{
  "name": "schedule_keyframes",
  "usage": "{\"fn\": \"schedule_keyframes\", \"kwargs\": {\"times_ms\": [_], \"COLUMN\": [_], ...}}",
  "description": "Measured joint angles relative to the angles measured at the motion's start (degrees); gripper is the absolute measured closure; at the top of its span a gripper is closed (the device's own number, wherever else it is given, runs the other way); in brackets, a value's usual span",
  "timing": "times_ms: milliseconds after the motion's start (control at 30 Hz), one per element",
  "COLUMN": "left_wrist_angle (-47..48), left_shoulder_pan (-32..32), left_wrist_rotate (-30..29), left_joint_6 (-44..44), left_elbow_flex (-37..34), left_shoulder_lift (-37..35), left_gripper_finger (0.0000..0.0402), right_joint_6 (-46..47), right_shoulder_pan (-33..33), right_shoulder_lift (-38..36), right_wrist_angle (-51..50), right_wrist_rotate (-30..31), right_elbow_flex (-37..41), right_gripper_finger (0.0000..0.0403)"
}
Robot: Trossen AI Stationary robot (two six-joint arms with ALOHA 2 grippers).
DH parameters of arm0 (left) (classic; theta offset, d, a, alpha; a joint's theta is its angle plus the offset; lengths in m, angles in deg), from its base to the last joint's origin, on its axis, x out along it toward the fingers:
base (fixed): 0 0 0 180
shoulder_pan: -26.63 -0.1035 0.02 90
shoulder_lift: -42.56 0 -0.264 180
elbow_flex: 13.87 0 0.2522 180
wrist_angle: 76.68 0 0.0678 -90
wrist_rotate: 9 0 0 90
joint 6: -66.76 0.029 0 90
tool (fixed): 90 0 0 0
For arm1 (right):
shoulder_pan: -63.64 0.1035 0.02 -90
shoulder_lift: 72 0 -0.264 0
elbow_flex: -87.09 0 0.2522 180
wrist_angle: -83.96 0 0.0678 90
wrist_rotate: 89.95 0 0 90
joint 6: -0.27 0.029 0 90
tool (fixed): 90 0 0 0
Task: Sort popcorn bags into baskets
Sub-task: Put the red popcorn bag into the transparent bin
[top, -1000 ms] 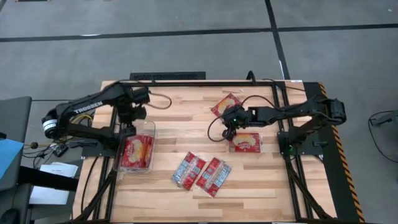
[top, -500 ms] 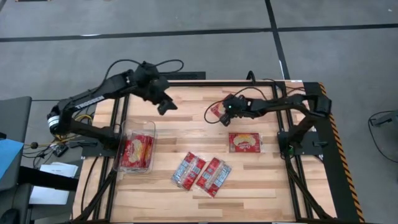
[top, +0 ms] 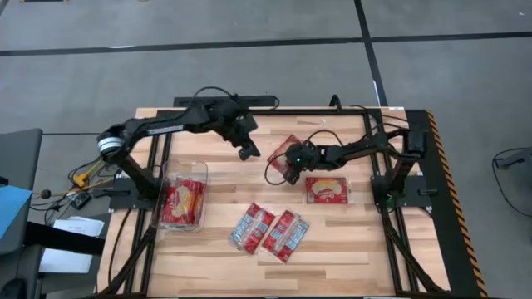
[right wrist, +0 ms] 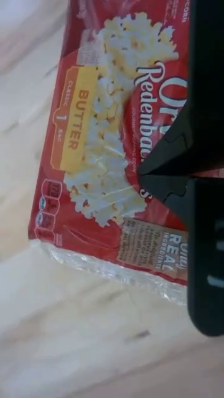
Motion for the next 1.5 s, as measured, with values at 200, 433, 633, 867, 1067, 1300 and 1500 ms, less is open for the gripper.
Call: {"fn": "schedule_keyframes", "kwargs": {"times_ms": [200, 433, 633, 867, 1067, 1300, 1500], "left_wrist_angle": [-6.49, -12.36, -16.2, -22.03, -26.55, -28.4, -28.4], "left_shoulder_pan": [-1.57, -1.89, -0.34, 2.5, 4.04, 4.15, 3.02], "left_wrist_rotate": [3.39, 3.05, -2.01, 0.25, 3.77, 5.95, 7.21], "left_joint_6": [-3.61, -11.17, -15.09, -19.49, -23.94, -25.54, -25.35], "left_elbow_flex": [0.0, -0.02, 0.0, 0.2, 0.18, 0.15, 0.16], "left_shoulder_lift": [10.5, 19.49, 22.12, 24.36, 26.9, 28.69, 28.45], "left_gripper_finger": [0.0109, 0.0109, 0.0109, 0.0109, 0.0109, 0.0199, 0.037], "right_joint_6": [0.0, 0.15, 0.11, -0.02, -0.08, -1.14, -1.35], "right_shoulder_pan": [3.42, 4.06, 4.08, 4.06, 4.11, 4.19, 5.3], "right_shoulder_lift": [0.38, 0.48, 0.48, 0.51, 0.53, 0.51, -1.01], "right_wrist_angle": [0.67, 1.14, 1.53, 1.73, 1.72, 1.67, 0.81], "right_wrist_rotate": [-0.13, -0.78, -0.9, -0.87, -0.9, -1.22, -1.16], "right_elbow_flex": [0.09, 0.19, 0.3, 0.34, 0.36, 0.41, 0.45], "right_gripper_finger": [0.0385, 0.0373, 0.0386, 0.0369, 0.0375, 0.038, 0.0361]}}
